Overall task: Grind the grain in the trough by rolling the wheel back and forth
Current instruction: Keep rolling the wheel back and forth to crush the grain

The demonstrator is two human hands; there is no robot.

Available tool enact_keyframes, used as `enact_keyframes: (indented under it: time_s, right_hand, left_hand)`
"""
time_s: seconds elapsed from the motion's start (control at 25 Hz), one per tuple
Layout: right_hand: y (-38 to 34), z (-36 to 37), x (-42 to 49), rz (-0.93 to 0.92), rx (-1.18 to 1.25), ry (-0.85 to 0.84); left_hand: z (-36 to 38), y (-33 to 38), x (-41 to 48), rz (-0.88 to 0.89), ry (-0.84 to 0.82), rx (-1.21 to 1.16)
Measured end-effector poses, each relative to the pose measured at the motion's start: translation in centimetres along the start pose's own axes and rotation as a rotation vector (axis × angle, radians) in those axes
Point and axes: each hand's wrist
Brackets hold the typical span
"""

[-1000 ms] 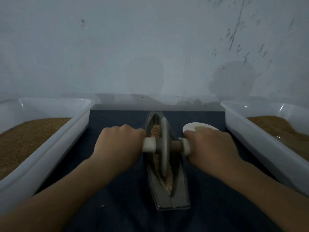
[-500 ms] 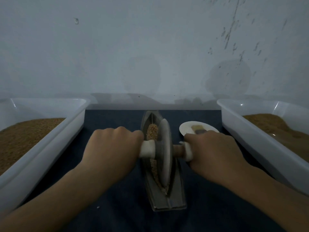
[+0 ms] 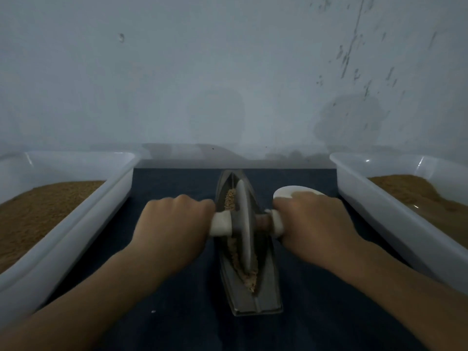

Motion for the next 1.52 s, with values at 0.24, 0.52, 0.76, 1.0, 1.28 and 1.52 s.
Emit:
enact_keyframes:
  time_s: [0.24, 0.52, 0.76, 1.0, 1.28, 1.52]
  right_hand:
    - [0.3, 2.4, 3.8, 0.086, 0.025, -0.085]
    - [0.6, 1.9, 2.2, 0.055, 0.011, -0.078]
    - [0.8, 2.0, 1.0, 0.040, 0.002, -0.012]
    - [1.0, 2.5, 5.5, 0.163, 0.184, -0.261]
    - [1.1, 1.0, 0.1, -0.050, -0.047, 0.057]
    - [0.2, 2.9, 6.6, 0.181, 0.068, -0.231]
  left_hand:
    - [2.4, -0.2, 3.6, -0.140, -0.137, 0.051]
    - [1.0, -0.1, 2.5, -0.092, -0.108, 0.022]
    - [0.8, 0.0, 2.4, -0.051, -0.141, 0.069]
    - [1.1, 0.0, 6.7, -0.140, -0.275, 0.074]
    - [0.1, -0.2, 0.4, -0.032, -0.019, 0.038]
    - [2.0, -0.1, 6.3, -0.202, -0.282, 0.032]
Point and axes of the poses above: each hand's wrist, its own x-axis towards the middle knuckle, its own z-axis out of the palm, y = z × x, and after that the axes turned 2 degrees about y, right-handed
